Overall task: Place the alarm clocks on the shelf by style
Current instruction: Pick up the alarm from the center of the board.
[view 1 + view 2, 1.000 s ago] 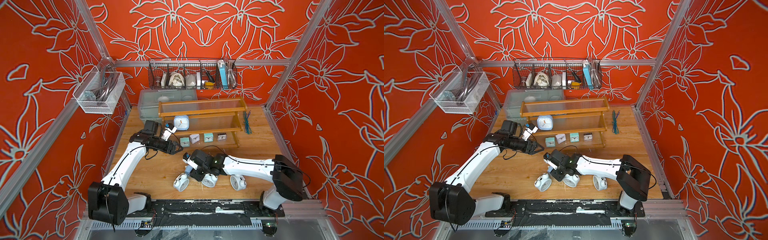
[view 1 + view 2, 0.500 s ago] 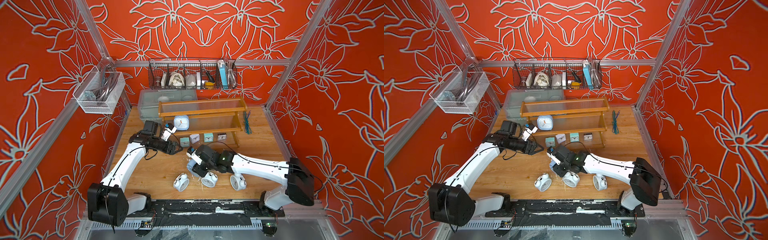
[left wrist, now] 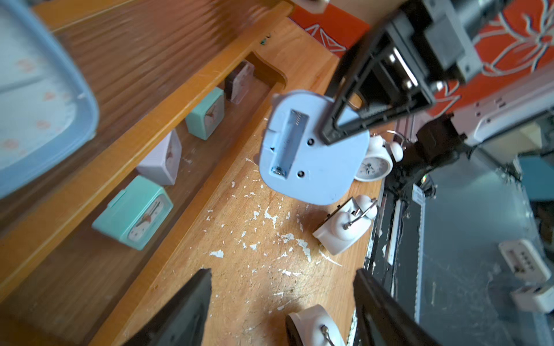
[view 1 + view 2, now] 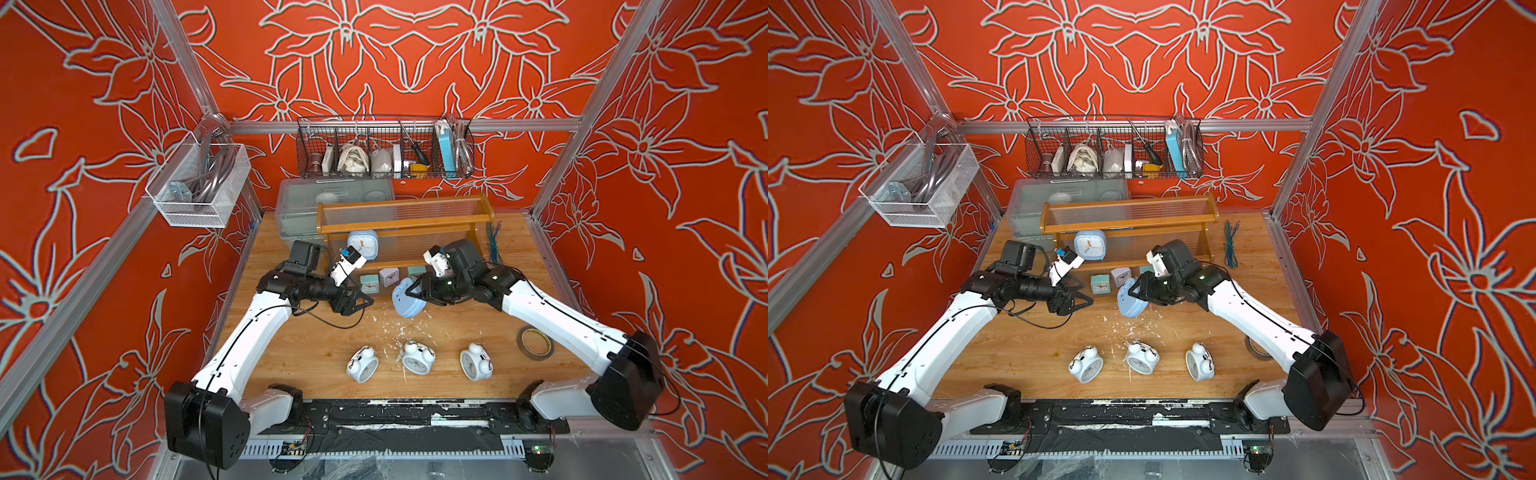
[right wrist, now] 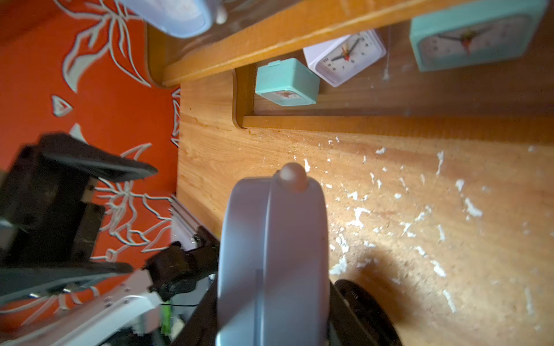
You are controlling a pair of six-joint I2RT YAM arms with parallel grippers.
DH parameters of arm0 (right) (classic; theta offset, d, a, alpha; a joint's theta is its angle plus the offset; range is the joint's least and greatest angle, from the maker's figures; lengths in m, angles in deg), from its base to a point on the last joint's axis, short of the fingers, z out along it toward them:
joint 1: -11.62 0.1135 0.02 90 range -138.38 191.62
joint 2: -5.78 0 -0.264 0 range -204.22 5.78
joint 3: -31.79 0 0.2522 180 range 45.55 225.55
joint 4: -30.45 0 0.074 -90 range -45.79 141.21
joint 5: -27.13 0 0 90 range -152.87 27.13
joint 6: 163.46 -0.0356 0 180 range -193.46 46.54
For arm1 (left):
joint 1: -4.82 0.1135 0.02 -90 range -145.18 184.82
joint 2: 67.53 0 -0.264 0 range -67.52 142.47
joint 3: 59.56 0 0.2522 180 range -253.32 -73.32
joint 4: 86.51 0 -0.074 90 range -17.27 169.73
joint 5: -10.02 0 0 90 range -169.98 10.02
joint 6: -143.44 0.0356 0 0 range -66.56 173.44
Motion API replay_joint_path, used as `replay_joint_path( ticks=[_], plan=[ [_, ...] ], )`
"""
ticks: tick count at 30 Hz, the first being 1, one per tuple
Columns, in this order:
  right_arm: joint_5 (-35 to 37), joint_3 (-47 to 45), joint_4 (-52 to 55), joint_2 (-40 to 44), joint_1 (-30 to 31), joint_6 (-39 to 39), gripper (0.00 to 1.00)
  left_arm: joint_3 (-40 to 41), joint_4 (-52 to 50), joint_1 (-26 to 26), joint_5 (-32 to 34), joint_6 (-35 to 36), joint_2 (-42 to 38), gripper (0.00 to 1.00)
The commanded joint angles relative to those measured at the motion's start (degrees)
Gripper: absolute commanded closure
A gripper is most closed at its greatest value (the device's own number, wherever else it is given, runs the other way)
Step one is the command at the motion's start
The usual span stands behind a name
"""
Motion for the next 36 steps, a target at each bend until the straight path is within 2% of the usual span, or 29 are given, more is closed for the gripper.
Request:
replay_joint_path(
  ticks=[1,7,10,12,17,23,30,36],
  plan=[
    [-8.33,-2.85,-3.84,4.65,-2.80,-16.62,0.72,-1.07,-0.79,-4.18,4.72,10.25,-1.39,0.24],
    [-15.51,-5.85,-6.68,6.91,-6.45,-28.32,0.75,1.65,1.21,-9.74,10.55,21.50,-3.60,0.22],
    [-19.46,-11.68,-15.30,8.01,-7.33,-39.96,0.74,3.53,6.76,-11.58,13.56,22.59,-4.77,0.21],
    [-19.90,-13.10,-15.91,8.51,-7.48,-43.69,0.74,5.06,11.52,-13.00,15.45,22.45,-5.63,0.20],
    [-19.55,-13.30,-14.83,8.78,-7.70,-47.09,0.73,9.10,24.37,-15.71,17.61,18.94,-6.64,0.19],
    [-18.57,-14.38,-15.53,9.27,-7.68,-49.89,0.73,15.50,34.89,-18.28,19.95,20.11,-7.06,0.19],
    [-17.33,-14.52,-15.82,9.66,-7.71,-50.26,0.73,17.85,38.36,-20.05,18.36,18.43,-7.17,0.19],
    [-16.71,-15.10,-15.87,10.17,-7.60,-50.44,0.73,18.32,40.77,-22.99,19.55,16.55,-5.13,0.19]
  ],
)
